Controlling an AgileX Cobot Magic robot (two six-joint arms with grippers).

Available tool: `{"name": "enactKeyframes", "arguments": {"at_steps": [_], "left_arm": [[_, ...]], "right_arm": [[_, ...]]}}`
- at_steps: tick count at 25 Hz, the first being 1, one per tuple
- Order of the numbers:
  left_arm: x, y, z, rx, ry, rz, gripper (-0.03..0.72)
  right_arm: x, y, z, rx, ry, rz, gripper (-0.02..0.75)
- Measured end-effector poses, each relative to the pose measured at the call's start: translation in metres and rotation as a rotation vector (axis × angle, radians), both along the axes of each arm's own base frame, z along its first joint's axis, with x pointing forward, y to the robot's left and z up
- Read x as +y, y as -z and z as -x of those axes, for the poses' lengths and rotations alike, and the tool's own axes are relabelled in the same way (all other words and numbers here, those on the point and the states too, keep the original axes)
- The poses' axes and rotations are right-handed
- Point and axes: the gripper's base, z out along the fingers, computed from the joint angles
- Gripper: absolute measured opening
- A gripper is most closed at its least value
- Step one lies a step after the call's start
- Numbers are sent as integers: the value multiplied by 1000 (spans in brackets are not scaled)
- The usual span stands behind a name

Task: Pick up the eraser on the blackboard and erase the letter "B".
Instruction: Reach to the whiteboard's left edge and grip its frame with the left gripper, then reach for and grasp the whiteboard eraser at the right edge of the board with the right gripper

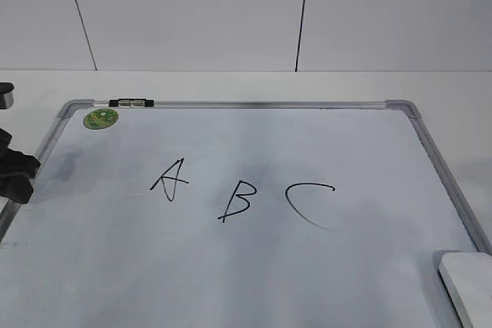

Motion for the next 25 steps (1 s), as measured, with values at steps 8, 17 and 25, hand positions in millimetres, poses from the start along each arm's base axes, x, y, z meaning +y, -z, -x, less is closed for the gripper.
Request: {"name": "enactKeyframes", "arguments": {"at_steps": [8,17,25], "left_arm": [[0,1,0,1,2,-1,343],[0,10,-3,34,-1,1,337],[-1,10,-3,39,-7,9,184]], "right_arm": [[1,1,-8,70,-5,8,572],[1,4,-15,113,-6,11,572],[1,7,-16,166,-12,16,572]]}}
